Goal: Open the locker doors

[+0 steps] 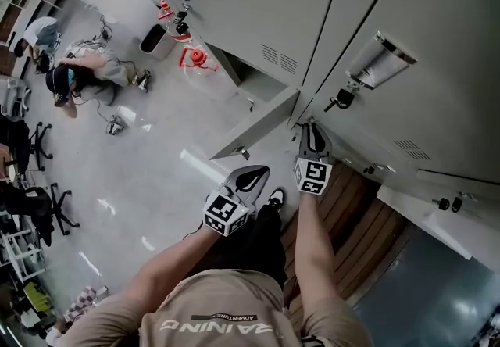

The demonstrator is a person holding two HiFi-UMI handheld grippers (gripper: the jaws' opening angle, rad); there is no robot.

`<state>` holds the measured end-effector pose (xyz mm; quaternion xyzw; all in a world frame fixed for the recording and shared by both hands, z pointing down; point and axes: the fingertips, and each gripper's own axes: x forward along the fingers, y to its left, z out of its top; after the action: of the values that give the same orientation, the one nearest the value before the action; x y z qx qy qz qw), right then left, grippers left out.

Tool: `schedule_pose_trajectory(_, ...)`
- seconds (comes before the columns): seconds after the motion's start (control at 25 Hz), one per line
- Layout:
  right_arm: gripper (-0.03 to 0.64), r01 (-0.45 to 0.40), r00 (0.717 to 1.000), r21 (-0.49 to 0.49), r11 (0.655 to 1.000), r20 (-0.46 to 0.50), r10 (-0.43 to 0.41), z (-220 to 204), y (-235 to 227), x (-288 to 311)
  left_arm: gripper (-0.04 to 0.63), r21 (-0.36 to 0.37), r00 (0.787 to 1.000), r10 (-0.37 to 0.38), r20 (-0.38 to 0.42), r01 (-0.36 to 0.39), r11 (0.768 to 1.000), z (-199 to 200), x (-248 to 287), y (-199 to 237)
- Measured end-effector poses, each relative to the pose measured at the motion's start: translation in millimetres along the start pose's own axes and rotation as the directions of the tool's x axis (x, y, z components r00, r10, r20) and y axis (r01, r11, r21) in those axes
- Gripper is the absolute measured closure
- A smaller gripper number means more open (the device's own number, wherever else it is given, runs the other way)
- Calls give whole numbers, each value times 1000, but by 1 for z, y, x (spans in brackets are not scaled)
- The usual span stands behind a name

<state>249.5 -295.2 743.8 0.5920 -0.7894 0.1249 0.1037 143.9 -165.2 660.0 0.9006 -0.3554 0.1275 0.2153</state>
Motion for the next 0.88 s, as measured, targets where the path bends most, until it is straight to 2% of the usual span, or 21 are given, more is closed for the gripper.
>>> schedule_pose_trajectory(0.16, 571, 61, 998, -3, 998, -2, -61, -5, -2, 9, 589, -4, 1000, -1, -24, 1, 1000, -4, 4, 5)
schedule_pose_trajectory(0.44, 575, 127, 991, 7, 992, 49, -127, -4, -1, 23, 589, 14, 997, -68, -39, 68, 998, -6, 11, -5)
schedule_pose_trajectory(0.72, 575, 68, 997, -38, 997, 50, -67, -4, 3, 24, 589, -6, 996, -70, -60, 70, 998, -16, 9, 8)
schedule_pose_trajectory(0.88, 592, 28, 1000, -55, 998, 10, -27, -12, 8, 12, 589, -10, 996, -70, -56, 69, 998, -16, 7, 11)
